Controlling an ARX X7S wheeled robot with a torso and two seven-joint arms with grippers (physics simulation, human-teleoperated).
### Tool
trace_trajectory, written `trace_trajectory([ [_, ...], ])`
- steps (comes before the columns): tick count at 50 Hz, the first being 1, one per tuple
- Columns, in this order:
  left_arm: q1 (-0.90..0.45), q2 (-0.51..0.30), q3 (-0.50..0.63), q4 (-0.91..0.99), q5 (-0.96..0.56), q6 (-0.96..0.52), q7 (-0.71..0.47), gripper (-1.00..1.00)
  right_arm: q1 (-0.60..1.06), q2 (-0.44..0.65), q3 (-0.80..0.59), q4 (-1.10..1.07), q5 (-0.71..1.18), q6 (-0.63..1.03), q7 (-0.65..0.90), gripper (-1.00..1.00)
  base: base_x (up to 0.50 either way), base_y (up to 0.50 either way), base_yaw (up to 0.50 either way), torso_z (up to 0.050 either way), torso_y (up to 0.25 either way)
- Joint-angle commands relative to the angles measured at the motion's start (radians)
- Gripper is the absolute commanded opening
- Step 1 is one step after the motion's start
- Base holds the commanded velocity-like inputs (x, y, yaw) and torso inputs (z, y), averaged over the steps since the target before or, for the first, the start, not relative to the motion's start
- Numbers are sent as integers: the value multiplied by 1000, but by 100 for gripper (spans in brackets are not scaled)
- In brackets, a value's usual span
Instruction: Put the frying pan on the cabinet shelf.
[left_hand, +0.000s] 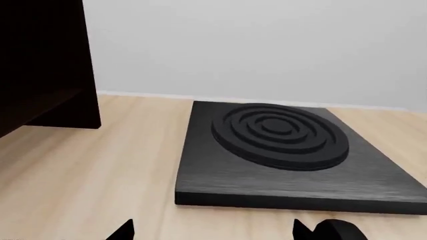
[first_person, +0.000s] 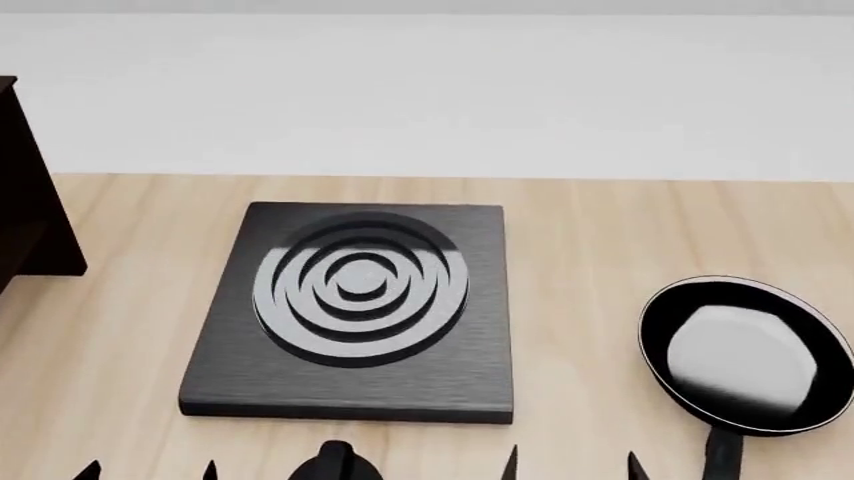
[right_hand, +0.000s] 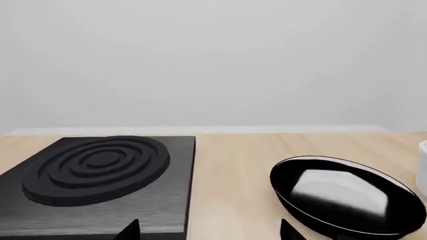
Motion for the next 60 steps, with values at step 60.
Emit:
trace_trajectory([
  [60, -3, -35, 48, -24, -19, 33, -29, 100, 401, 153, 169, 206, 179, 779, 77, 100, 0, 0, 0, 0, 0],
])
